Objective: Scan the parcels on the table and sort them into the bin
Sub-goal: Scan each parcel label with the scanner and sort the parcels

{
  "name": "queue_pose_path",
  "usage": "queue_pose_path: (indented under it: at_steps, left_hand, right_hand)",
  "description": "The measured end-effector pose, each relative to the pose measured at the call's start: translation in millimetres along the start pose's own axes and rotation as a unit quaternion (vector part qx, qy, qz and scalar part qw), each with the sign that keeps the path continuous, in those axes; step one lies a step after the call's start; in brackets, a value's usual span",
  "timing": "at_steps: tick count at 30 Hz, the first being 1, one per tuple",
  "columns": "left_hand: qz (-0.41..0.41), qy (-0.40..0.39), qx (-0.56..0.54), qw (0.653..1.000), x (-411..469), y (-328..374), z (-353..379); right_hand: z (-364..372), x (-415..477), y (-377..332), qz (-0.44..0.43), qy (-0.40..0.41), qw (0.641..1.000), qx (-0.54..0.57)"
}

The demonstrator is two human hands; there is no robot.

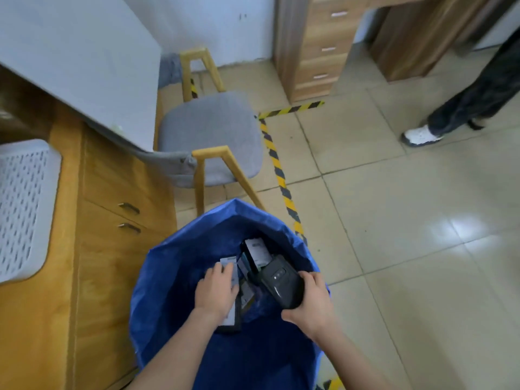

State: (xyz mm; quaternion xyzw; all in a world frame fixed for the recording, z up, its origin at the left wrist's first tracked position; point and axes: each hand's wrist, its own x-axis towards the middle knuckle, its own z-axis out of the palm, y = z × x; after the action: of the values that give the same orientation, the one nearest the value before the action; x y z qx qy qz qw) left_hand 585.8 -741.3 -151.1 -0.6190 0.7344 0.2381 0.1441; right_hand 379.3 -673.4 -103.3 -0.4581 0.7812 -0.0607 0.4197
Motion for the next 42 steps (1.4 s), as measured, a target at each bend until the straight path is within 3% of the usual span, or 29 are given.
queue_pose_path:
  at_steps: [11,20,33,42]
  left_hand:
    - [0.187,0.089,0.040,0.977,-24,158,-73]
    - [0.359,0.099,0.044,0.927,-79,356,-95]
    - [0.572,0.041,0.102,0.813,-204,644,-35]
    - [0.659,-0.016,0.132,0.740,-217,809,8]
  right_hand:
    - [-124,-85,78,0.045,0.154,0.982,0.102]
    - [-221,-188,197,0.115,0.295,0.935,0.158]
    - [-311,-359,395,0.247,0.461,0.821,0.229]
    - [-358,-381,492,0.352,0.514,0.730,0.283]
